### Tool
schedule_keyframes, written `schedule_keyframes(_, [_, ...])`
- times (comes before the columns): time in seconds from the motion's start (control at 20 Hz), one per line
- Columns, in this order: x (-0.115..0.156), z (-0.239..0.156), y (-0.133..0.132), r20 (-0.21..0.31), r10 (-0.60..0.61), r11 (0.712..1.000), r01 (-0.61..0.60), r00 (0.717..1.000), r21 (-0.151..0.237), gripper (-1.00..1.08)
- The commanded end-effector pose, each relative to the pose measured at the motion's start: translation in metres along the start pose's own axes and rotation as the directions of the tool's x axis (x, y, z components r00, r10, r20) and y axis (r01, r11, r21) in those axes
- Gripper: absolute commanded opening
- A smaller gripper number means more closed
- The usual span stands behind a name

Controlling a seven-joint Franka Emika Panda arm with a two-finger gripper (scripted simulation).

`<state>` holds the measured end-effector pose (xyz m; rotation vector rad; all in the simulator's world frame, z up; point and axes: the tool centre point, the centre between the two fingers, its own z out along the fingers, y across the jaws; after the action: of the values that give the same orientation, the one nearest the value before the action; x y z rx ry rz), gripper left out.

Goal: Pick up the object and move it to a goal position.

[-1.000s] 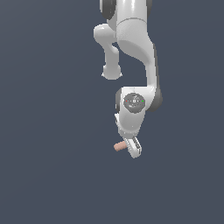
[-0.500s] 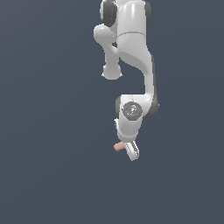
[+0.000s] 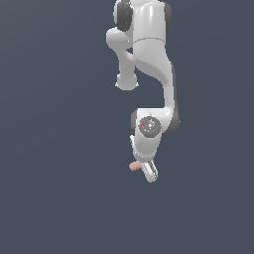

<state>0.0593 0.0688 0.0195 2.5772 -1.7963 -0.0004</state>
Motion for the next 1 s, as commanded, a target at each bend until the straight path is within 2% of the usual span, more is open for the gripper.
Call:
schedule_keyframes(0.0, [0.000, 0.000, 0.000, 0.000, 0.000, 1.000, 0.000, 1.000, 0.000, -1.00])
schedule_keyframes(0.5, [0.004, -0.010, 0.006, 0.000, 0.000, 1.000, 0.000, 1.000, 0.000, -1.00])
schedule_keyframes(0.95, [0.024, -0.053, 0.031, 0.002, 0.000, 1.000, 0.000, 1.000, 0.000, -1.00])
